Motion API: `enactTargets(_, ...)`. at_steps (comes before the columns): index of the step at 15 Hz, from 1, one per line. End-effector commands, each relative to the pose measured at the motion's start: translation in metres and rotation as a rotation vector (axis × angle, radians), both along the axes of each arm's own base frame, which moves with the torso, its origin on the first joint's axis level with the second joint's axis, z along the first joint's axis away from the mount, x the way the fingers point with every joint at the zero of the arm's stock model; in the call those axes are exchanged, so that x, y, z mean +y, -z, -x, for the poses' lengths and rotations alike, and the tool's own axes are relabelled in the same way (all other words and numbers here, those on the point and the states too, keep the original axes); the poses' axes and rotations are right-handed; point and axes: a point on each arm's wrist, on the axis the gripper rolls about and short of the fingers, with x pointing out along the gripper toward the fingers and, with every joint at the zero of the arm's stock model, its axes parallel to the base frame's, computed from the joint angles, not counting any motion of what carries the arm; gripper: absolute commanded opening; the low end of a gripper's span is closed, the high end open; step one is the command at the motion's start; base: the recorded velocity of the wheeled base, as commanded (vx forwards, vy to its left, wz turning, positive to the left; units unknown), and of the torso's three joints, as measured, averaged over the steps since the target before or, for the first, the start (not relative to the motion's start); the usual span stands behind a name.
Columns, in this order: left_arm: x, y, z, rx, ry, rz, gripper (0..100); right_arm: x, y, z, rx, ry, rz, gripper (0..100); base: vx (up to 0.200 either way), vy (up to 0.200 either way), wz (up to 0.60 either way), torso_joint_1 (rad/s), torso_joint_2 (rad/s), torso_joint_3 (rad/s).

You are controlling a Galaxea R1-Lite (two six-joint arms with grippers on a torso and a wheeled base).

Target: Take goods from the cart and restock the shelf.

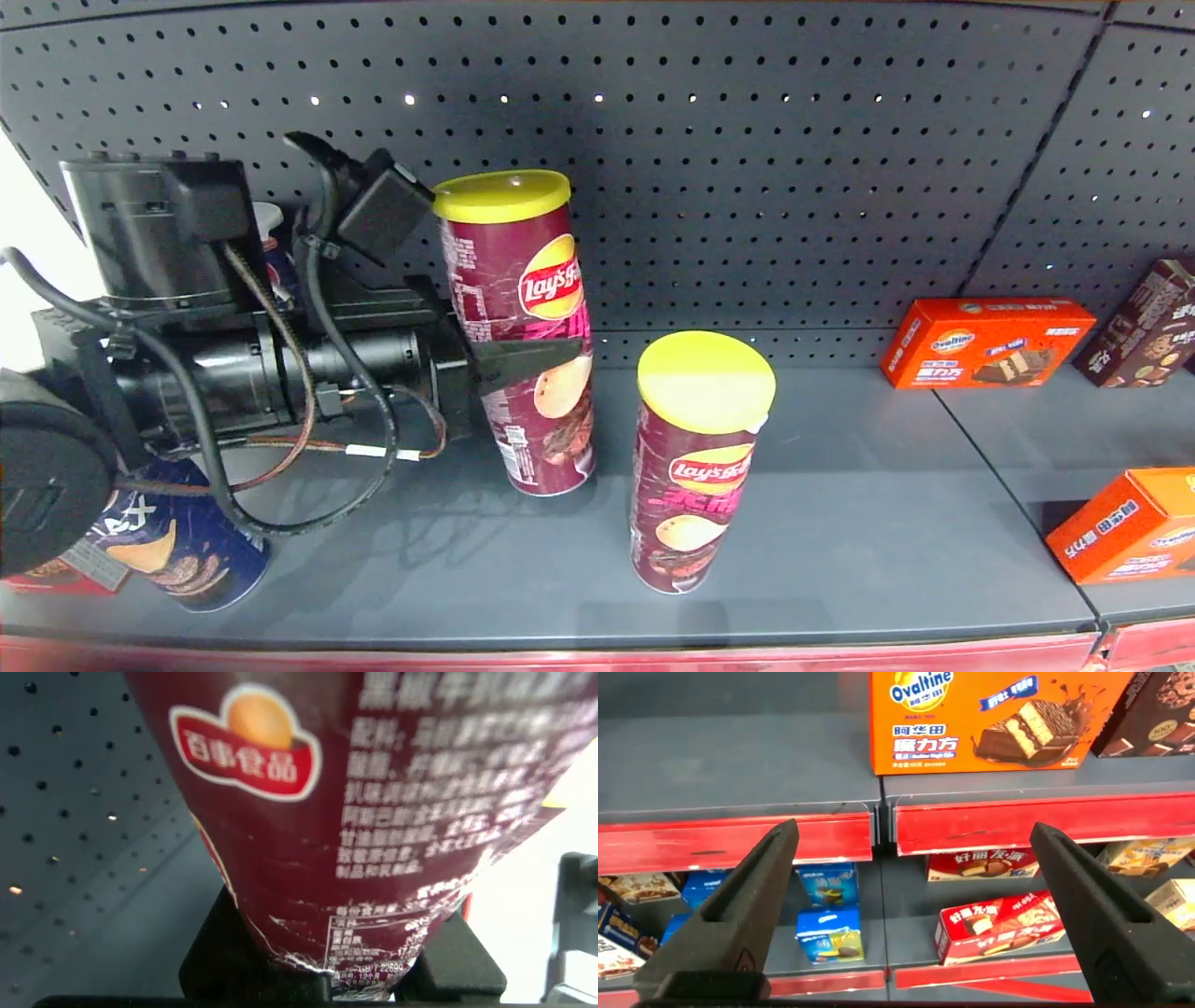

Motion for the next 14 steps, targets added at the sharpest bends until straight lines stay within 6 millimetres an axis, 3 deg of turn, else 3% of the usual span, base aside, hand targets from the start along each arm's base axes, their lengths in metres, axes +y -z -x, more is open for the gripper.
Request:
enactTargets(1,-0.005,0.009,-0.029,-0.015,-0.014,-0.045,0,0.0,0.0,0.0,0.0,0.0,0.0,100,0.0,0.0,0.0,0.0,0.0,0.0)
enactTargets(7,-0.026,0.017,-0.072,-0.034,-0.004,-0.055,0,0.0,0.0,0.0,0.0,0.0,0.0,100,0.0,0.0,0.0,0.0,0.0,0.0)
enactTargets(14,-0.044,0.03,-0.095,-0.065,0.02,-0.075,0,0.0,0.0,0.0,0.002,0.0,0.0,100,0.0,0.0,0.0,0.0,0.0,0.0)
